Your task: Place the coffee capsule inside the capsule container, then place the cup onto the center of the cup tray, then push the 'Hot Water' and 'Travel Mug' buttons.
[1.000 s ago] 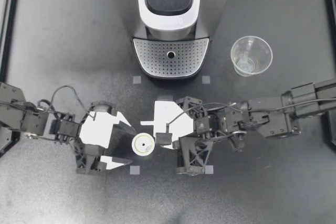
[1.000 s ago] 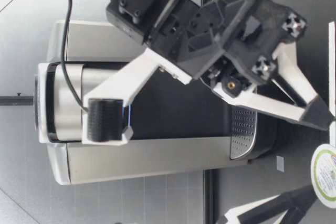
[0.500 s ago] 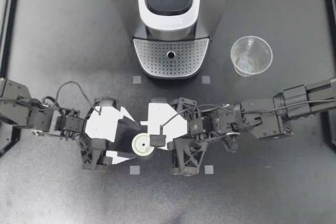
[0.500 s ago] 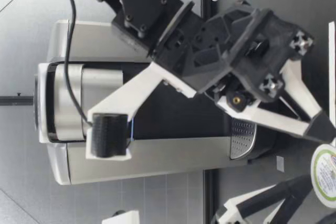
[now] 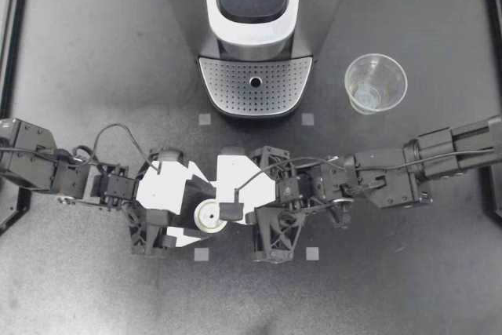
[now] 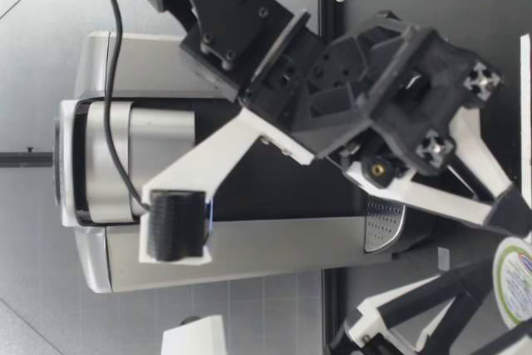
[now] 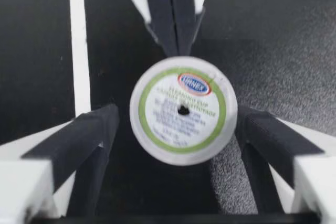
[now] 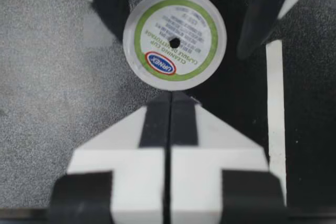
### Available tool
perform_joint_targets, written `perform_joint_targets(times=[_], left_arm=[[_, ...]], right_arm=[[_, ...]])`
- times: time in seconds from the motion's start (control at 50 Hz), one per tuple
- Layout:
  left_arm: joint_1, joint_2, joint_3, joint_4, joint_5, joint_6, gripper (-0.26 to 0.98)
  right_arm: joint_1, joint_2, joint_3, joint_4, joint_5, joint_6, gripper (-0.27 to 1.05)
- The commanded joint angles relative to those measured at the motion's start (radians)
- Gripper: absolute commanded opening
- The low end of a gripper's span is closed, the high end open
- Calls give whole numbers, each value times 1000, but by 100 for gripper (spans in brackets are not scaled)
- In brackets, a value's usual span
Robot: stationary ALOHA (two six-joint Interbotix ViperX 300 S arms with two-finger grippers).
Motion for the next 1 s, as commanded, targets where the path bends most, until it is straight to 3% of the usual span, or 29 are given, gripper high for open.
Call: perform_joint_targets(times=[0.0, 0.66, 0.98], left_arm=[[5, -12, -23, -2, -5, 2, 75], [5, 6, -38, -2, -5, -3, 73], [5, 5, -37, -2, -5, -5, 58]], right_arm=[[5, -14, -29, -2, -8, -2, 1], [5, -12, -40, -11, -8, -2, 1], [5, -15, -40, -11, 2, 2, 1]])
